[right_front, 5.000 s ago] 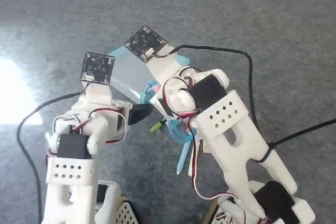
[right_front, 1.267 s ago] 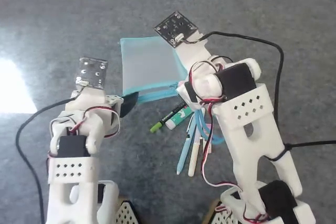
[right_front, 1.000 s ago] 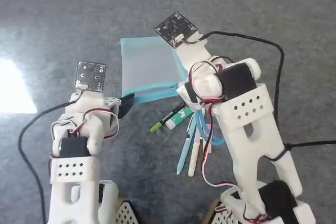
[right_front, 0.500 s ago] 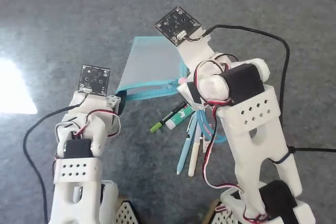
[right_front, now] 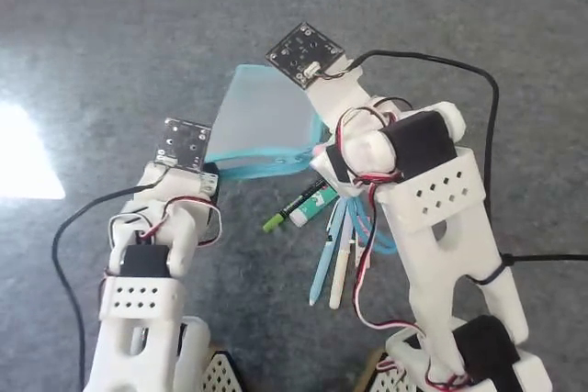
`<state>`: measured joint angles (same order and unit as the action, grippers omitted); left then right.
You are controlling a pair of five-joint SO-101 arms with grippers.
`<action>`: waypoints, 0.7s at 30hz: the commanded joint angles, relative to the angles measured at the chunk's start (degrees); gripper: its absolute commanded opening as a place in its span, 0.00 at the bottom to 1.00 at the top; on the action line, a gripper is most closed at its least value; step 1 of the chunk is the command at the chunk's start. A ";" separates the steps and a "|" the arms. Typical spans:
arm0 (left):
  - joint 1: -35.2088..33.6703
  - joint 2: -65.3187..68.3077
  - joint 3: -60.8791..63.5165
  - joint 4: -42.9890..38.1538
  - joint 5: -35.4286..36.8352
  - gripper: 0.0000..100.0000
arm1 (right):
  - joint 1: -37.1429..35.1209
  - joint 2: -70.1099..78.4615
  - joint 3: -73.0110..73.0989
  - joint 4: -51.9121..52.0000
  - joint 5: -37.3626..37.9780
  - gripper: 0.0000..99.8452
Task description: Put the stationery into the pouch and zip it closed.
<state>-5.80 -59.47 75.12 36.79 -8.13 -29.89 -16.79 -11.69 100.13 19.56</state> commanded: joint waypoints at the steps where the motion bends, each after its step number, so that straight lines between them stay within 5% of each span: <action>1: -1.85 -1.23 -0.75 1.05 1.67 0.08 | -0.57 -2.59 -0.35 1.01 0.35 0.01; 10: -1.93 -0.88 -1.27 2.20 5.54 0.08 | -14.90 -5.23 10.46 2.24 -1.23 0.25; 14: -4.31 -0.79 -1.71 2.20 5.98 0.08 | -19.56 -11.38 12.92 2.15 -0.18 0.25; 21: -4.92 -0.79 -2.42 5.36 10.55 0.08 | -9.01 -17.54 27.16 -5.49 -0.70 0.24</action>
<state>-10.37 -59.47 75.21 39.69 -0.57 -44.48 -31.74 8.88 99.25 19.21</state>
